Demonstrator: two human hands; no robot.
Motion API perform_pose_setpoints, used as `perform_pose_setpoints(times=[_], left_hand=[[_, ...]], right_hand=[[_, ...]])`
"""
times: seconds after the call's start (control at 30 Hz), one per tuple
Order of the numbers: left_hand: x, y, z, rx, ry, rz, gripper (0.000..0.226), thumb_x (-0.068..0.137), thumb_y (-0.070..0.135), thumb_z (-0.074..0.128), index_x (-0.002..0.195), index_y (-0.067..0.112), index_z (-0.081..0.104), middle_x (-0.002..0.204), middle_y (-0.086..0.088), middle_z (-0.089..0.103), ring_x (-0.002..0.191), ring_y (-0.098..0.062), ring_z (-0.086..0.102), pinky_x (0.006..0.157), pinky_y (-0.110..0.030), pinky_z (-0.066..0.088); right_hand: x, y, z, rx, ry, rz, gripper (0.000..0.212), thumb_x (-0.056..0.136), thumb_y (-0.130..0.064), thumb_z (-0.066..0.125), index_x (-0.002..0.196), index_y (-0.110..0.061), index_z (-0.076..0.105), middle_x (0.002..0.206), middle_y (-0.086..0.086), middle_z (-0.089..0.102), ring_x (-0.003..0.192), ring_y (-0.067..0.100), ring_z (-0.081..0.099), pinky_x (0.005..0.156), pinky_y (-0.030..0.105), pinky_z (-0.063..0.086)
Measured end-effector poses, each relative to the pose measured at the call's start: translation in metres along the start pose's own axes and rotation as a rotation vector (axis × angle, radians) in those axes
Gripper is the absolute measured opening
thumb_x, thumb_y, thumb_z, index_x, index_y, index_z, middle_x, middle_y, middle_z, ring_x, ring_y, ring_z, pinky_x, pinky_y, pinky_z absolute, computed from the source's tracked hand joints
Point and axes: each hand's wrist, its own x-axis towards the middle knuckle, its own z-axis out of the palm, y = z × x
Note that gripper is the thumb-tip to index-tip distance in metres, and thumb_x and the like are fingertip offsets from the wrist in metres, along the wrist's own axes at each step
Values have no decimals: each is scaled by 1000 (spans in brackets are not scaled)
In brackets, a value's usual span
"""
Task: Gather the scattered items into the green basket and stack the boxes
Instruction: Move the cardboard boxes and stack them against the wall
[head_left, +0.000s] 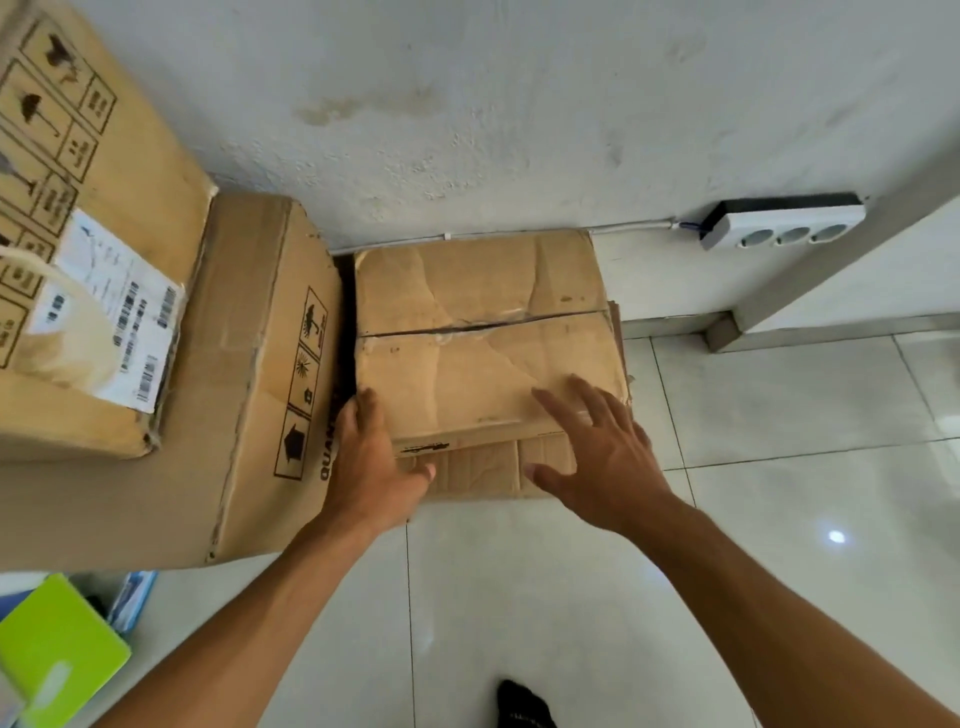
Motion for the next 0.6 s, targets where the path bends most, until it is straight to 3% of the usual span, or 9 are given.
perform_pose_setpoints(times=[0.1,0.17,0.23,0.37,0.6], left_hand=[[-3,2,-4,103,-25,40,121,76,39,80,154,24,-11,161,4,-15,150,-25,-1,119,-44,17],[-11,4,-8,215,53,179,116,77,43,77,154,25,-9,162,4,-13,150,-25,-5,118,-45,13],[-26,3,-14,232,106,365,107,80,41,74,155,24,0,163,8,-5,150,-19,-1,119,-41,15],[-52,3,-32,154,35,625,94,80,37,74,154,28,15,160,17,11,146,-4,14,113,-28,21],[-97,-18,-55,144,-82,799,87,81,38,72,151,35,21,152,31,16,138,15,12,107,-13,16]], right_hand=[[-13,-2,8,36,88,33,86,87,-61,61,153,-48,7,166,-6,1,152,21,0,122,51,17],[-21,-6,12,101,160,74,86,87,-60,62,153,-49,7,167,-7,1,153,20,0,122,50,17],[-33,-14,18,164,220,92,87,86,-60,63,153,-48,9,167,-7,2,153,20,2,122,49,18],[-64,-35,27,288,359,137,92,82,-59,68,155,-44,13,166,-6,7,153,17,7,120,48,22],[-138,-70,49,444,510,275,97,78,-67,67,154,-46,11,165,-10,13,150,16,15,117,47,26]])
